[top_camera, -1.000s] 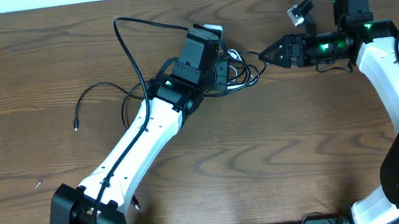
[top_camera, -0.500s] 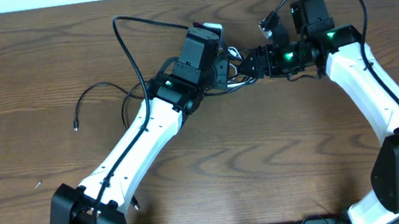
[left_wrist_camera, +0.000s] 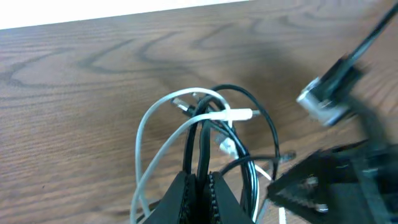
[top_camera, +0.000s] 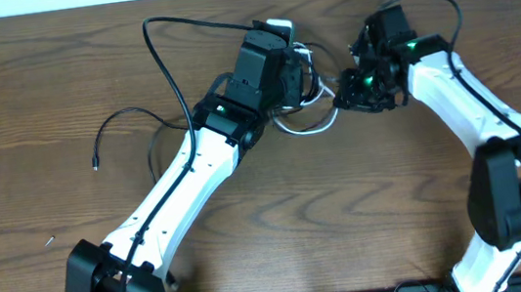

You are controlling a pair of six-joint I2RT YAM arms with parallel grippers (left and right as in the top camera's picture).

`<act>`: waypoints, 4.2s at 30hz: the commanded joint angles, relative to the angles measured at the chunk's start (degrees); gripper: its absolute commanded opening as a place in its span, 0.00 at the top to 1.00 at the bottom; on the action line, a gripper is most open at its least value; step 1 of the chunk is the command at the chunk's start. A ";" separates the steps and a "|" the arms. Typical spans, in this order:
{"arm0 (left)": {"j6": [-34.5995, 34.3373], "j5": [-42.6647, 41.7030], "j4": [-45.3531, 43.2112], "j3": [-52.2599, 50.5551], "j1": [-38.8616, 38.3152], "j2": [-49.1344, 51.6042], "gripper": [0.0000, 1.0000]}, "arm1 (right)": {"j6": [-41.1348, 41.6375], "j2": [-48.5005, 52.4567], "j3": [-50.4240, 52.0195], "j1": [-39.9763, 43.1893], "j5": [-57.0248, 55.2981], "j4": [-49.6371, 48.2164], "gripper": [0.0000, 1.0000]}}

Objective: Untangle cables

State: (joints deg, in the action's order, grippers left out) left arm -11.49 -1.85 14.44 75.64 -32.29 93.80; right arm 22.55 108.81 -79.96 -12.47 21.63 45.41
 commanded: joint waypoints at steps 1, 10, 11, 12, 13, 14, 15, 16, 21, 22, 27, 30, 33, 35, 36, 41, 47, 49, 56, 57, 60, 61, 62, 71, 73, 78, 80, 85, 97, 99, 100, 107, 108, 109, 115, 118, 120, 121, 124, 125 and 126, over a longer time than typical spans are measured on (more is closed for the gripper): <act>-1.51 -3.02 -0.81 1.79 0.24 -4.22 0.93 | 0.59 2.12 0.26 -0.15 -1.99 -0.68 0.74; -3.02 -5.22 -1.25 2.01 1.14 -14.93 0.93 | 0.55 2.54 0.26 2.27 -2.05 -3.43 0.85; -3.80 -5.22 -1.29 2.01 1.68 -16.37 0.92 | 0.55 2.54 0.26 2.75 -2.10 -3.43 0.88; -4.44 -5.22 -1.31 2.01 2.36 -17.81 0.92 | 0.52 2.54 0.26 3.43 -2.25 -3.41 0.92; -5.03 -5.22 -1.29 2.01 3.19 -19.19 0.93 | 0.42 2.54 0.26 4.04 -2.29 -3.41 0.99; -5.42 -5.25 -1.27 2.01 4.07 -20.48 0.92 | 0.00 2.54 0.26 4.66 -2.34 -3.41 0.99; -5.92 -5.27 -1.20 2.01 5.20 -21.90 0.93 | -0.44 2.54 0.26 5.29 -2.89 -3.30 0.99; -6.38 -5.25 -1.05 2.01 6.10 -22.86 0.92 | -0.52 2.54 0.26 5.75 -3.58 -3.19 0.99; -6.45 -5.22 0.31 2.01 12.41 -27.32 0.92 | -2.29 2.54 0.26 8.94 -6.34 -1.75 0.99; -6.45 -5.22 0.76 2.01 13.77 -27.74 0.93 | -2.64 2.54 0.26 9.44 -6.38 -1.38 0.99; -6.64 -7.98 5.35 2.01 18.88 -27.54 0.92 | -4.85 2.54 0.26 12.13 -6.32 -0.15 0.99; -6.62 -12.09 8.00 1.99 19.41 -25.83 0.92 | -11.32 2.49 0.26 12.68 0.61 -0.15 0.99; -6.60 -14.12 10.16 1.99 18.91 -22.75 0.93 | -17.00 1.97 0.07 12.55 8.52 0.07 0.99; -6.60 -15.19 10.75 1.99 18.58 -20.59 0.92 | -18.67 0.87 -0.44 12.26 11.96 0.79 0.99; -6.62 -15.67 10.80 1.99 18.38 -19.54 0.92 | -19.39 -0.04 -0.83 12.22 13.20 1.29 0.99; -6.10 -17.22 10.58 1.99 15.98 -14.32 0.92 | -20.09 -6.25 -1.31 12.22 16.63 2.08 0.99; -3.08 -17.22 10.32 1.99 12.00 -7.96 0.64 | -20.06 -14.82 -1.31 12.22 16.90 2.21 0.99; -2.19 -17.25 9.73 1.99 10.62 -5.88 0.57 | -20.06 -16.79 -1.31 12.28 16.92 2.23 0.99; 1.38 -17.38 6.62 1.99 6.21 0.42 0.41 | -20.04 -18.40 -1.31 12.26 16.90 3.02 0.99; 1.40 -18.67 5.79 1.99 5.66 1.62 0.39 | -20.02 -18.36 -1.29 12.26 16.92 3.39 0.99; 1.33 -24.26 3.30 1.99 4.83 4.57 0.37 | -20.04 -18.36 -1.29 12.26 16.90 3.91 0.99; 1.16 -25.86 2.45 1.99 4.57 5.64 0.36 | -20.06 -18.36 -1.29 12.26 16.90 3.93 0.99; 0.61 -26.77 1.57 1.99 4.24 6.75 0.36 | -20.06 -18.36 -1.29 12.26 16.87 3.93 0.99; -1.92 -27.28 -7.96 1.99 -1.44 14.53 0.31 | -20.09 -18.36 -1.29 12.26 15.96 4.63 0.99; -1.92 -26.58 -9.25 1.99 -3.04 15.52 0.31 | -20.09 -18.36 -1.29 12.26 15.82 4.92 0.99; -3.41 -19.02 -9.46 1.99 -6.23 18.73 0.31 | -20.09 -18.36 -1.29 12.26 15.80 5.01 0.99; -3.87 -18.05 -9.70 1.99 -6.97 19.91 0.34 | -20.11 -18.36 -1.29 12.26 15.80 5.25 0.99; -3.85 -16.06 -9.51 1.99 -7.13 21.31 0.68 | -18.93 -18.36 -1.29 12.26 10.47 5.95 0.99; -3.78 -6.03 -0.22 2.01 0.39 7.41 0.93 | -6.32 -12.90 -0.87 13.38 -15.10 9.70 0.99; -3.78 -6.05 2.43 2.01 2.36 3.63 0.93 | -6.10 -10.88 -0.87 13.68 -15.10 9.62 0.99; -3.78 -6.08 3.61 2.01 3.37 1.75 0.93 | -6.03 -9.90 -0.87 13.90 -15.30 9.57 0.99; -3.30 -6.05 8.09 2.01 11.87 -10.88 0.93 | -6.03 -3.63 -0.87 16.94 -16.13 9.01 0.99; -3.15 -6.05 8.28 2.01 13.16 -12.24 0.93 | -6.03 -3.15 -0.87 17.66 -16.13 8.94 0.99; -3.15 -6.05 8.52 2.01 14.73 -13.62 0.92 | -6.05 -2.71 -0.87 18.45 -16.11 8.83 0.99; -0.90 -6.01 9.99 2.01 22.10 -16.46 0.93 | -6.93 -2.29 -0.87 21.73 -16.04 8.90 0.99; 1.16 -5.99 10.40 2.01 25.07 -16.09 0.92 | -6.95 -2.29 -0.87 22.67 -16.11 9.11 0.99; 1.60 -6.01 10.43 2.01 27.08 -15.85 0.92 | -6.95 -2.29 -0.87 23.06 -16.11 9.16 0.99; 1.62 -5.99 10.40 2.01 28.13 -15.78 0.92 | -6.95 -2.29 -0.87 23.23 -16.11 9.22 0.99; 2.12 -5.99 10.67 2.01 30.21 -15.67 0.93 | -6.95 -2.29 -0.87 23.39 -16.13 9.51 0.99; 3.21 -5.95 10.86 2.01 30.82 -15.67 0.93 | -6.95 -2.29 -0.87 23.39 -16.13 9.57 0.99; 4.35 -5.55 11.06 2.01 31.36 -15.67 0.92 | -6.95 -2.29 -0.87 23.43 -16.11 9.60 0.99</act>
State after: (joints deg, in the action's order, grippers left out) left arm -10.85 -10.83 25.63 76.69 -3.49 78.39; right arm 15.68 105.91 -80.42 9.41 9.63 54.92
